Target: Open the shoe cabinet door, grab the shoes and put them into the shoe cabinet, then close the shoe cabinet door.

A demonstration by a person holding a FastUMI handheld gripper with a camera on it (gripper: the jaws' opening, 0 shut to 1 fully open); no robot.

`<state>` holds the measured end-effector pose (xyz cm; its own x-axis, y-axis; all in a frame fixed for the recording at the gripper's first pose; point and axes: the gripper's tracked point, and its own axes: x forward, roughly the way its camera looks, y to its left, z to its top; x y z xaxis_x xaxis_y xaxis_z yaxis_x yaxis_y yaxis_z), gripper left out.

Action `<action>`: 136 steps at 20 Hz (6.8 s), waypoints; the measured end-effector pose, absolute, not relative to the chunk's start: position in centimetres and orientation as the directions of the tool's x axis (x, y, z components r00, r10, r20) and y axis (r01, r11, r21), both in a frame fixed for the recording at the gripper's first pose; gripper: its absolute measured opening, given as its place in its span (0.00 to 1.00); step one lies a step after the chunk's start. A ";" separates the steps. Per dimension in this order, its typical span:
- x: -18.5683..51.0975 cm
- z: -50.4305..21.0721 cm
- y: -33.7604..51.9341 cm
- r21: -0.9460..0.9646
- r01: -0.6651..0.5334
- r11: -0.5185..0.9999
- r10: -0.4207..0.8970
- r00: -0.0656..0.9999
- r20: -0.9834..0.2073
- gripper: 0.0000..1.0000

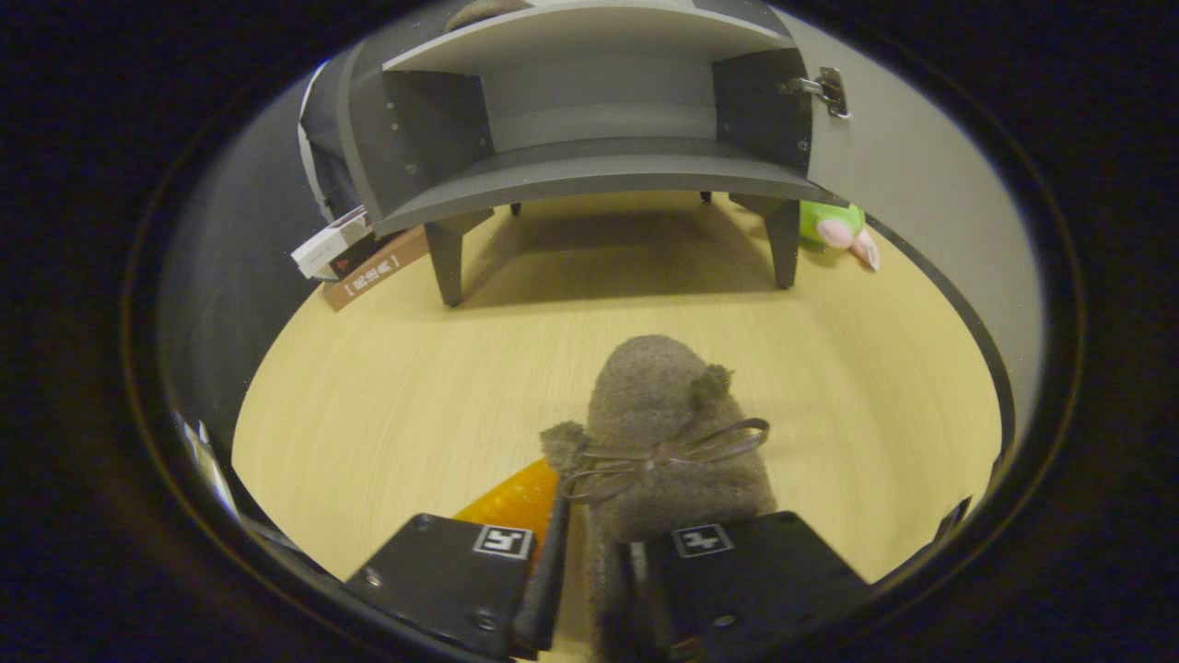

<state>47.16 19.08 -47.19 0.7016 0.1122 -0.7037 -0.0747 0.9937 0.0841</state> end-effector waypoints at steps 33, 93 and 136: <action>60.7 -2.4 23.1 0.036 -0.189 0.981 0.192 0.975 -0.109 0.09; 31.4 0.1 19.1 0.033 -0.209 0.977 0.211 0.974 -0.084 1.00; 30.2 1.5 -4.6 0.030 -0.322 0.946 0.323 0.938 -0.128 0.96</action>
<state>30.17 -4.59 1.54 0.9376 0.3231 -0.1285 -0.3219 0.9463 0.0303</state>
